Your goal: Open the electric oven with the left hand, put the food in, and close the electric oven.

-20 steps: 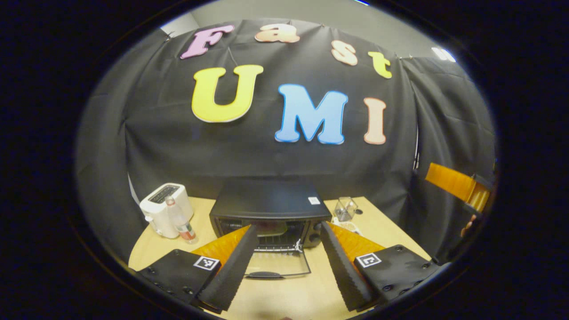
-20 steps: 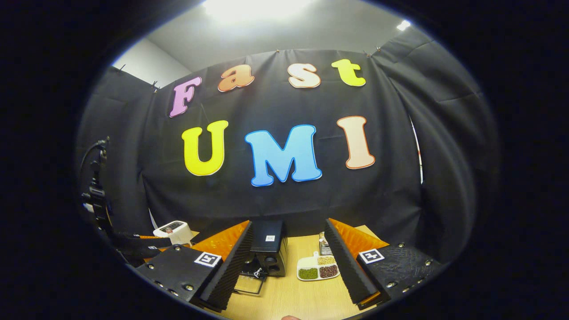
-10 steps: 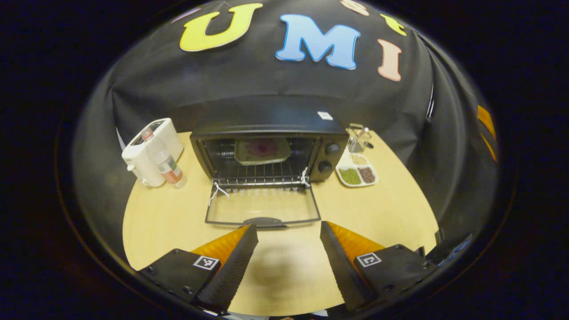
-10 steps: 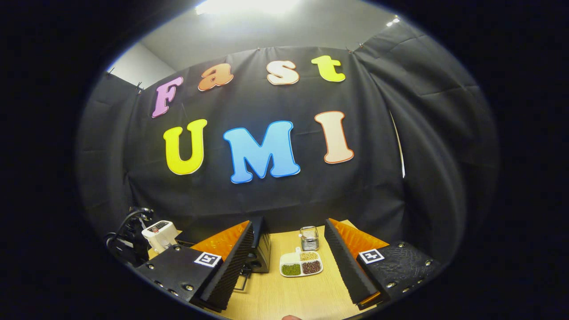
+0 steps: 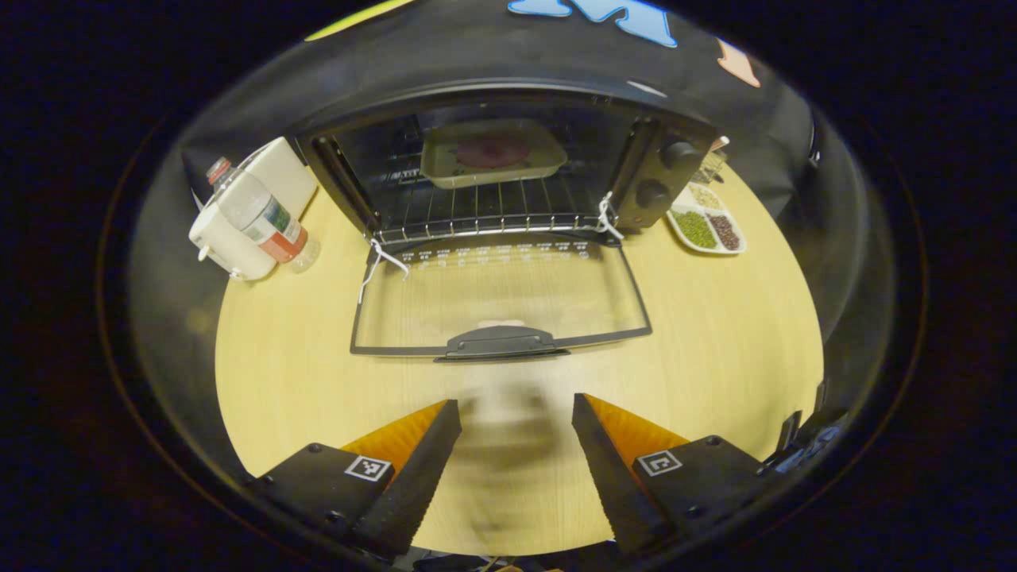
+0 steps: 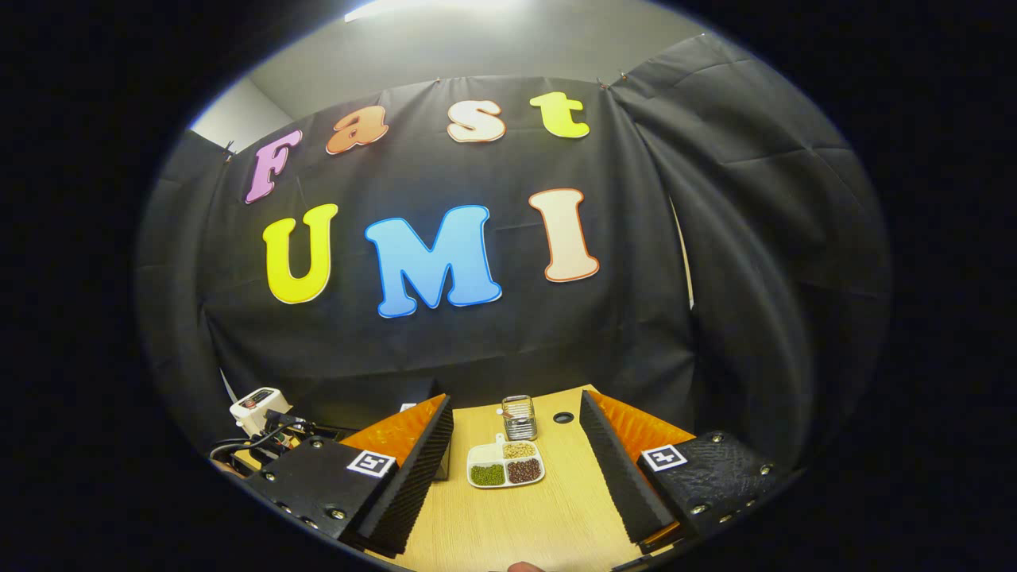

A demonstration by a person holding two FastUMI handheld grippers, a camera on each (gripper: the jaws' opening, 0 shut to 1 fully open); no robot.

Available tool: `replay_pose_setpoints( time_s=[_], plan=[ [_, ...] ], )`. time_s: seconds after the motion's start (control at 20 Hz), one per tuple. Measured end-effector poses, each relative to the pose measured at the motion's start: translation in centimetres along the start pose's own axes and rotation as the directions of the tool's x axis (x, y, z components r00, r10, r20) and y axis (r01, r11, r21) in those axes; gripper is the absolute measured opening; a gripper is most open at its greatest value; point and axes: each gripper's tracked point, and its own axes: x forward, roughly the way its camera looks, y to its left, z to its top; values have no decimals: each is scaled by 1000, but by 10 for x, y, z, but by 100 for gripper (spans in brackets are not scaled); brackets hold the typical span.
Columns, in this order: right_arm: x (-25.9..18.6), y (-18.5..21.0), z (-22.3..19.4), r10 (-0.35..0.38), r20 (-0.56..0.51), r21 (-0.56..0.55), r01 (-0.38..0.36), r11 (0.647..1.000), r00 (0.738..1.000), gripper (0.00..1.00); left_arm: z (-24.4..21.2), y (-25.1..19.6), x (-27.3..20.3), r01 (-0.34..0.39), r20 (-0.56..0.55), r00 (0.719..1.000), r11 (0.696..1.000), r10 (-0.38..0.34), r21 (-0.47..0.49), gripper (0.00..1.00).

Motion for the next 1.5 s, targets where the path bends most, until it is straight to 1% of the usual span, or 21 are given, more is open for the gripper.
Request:
replay_pose_setpoints(
  time_s=[0.1, 0.15, 0.2, 0.25, 0.3, 0.35, 0.4, 0.6, 0.7, 0.75, 0.85, 0.9, 1.0, 1.05, 1.1, 1.15, 1.25, 1.3, 1.5],
  plan=[
    [1, -6, -4, -14, -13, 0, 14, 1000, 1000, 97, -1, 5, 19, -10, -39, 999, 1000, 10, -4, 92],
    [2, -8, -5, -22, -17, -2, 22, 1000, 1000, 97, -3, 7, 27, -16, -57, 998, 1000, 16, -4, 96],
    [4, -11, -7, -30, -20, -4, 30, 1000, 999, 97, -3, 8, 33, -19, -74, 997, 1000, 18, -7, 92],
    [4, -13, -7, -38, -23, -6, 38, 999, 999, 97, -2, 8, 38, -14, -82, 997, 1000, 13, -8, 97],
    [4, -15, -8, -47, -24, -7, 46, 999, 999, 97, 0, 7, 43, -13, -86, 996, 1000, 13, -3, 96],
    [5, -17, -8, -55, -26, -8, 55, 998, 998, 97, 1, 7, 46, -12, -91, 996, 1000, 12, 6, 92],
    [6, -17, -10, -61, -28, -7, 61, 998, 998, 97, 3, 6, 51, -12, -97, 995, 1000, 13, 13, 97],
    [9, -11, -14, -67, -46, -9, 67, 998, 997, 97, 5, 10, 65, -28, -113, 993, 999, 33, 42, 97],
    [10, -6, -15, -65, -45, -14, 65, 998, 997, 97, 8, 7, 67, -16, -122, 992, 1000, 15, -9, 95],
    [10, -4, -16, -64, -48, -21, 63, 998, 997, 97, 9, 8, 67, -10, -121, 993, 1000, 6, -30, 95],
    [10, 0, -22, -60, -62, -38, 58, 998, 996, 97, 8, 8, 68, 1, -125, 992, 1000, -4, -26, 95],
    [9, 2, -23, -60, -66, -45, 58, 997, 996, 97, 8, 8, 68, 2, -124, 992, 1000, -5, -24, 99],
    [8, 3, -25, -62, -73, -49, 58, 997, 995, 97, 9, 8, 65, 4, -118, 993, 1000, -7, -29, 98],
    [7, 4, -25, -62, -76, -46, 59, 997, 995, 97, 10, 8, 62, 4, -110, 994, 1000, -7, -27, 95],
    [7, 5, -24, -62, -76, -40, 59, 997, 995, 97, 11, 7, 58, 6, -98, 995, 1000, -8, -25, 95],
    [7, 6, -24, -61, -76, -35, 58, 998, 995, 97, 13, 8, 54, 9, -85, 996, 1000, -11, -25, 99],
    [7, 10, -24, -54, -76, -26, 52, 998, 996, 97, 20, 8, 44, 20, -55, 998, 999, -21, -26, 99],
    [6, 13, -24, -49, -75, -24, 48, 999, 996, 97, 24, 8, 38, 26, -41, 999, 999, -27, -27, 95],
    [5, 22, -24, -30, -75, -24, 28, 999, 997, 97, 31, 6, 24, 43, -11, 999, 999, -43, -31, 95]
  ],
)
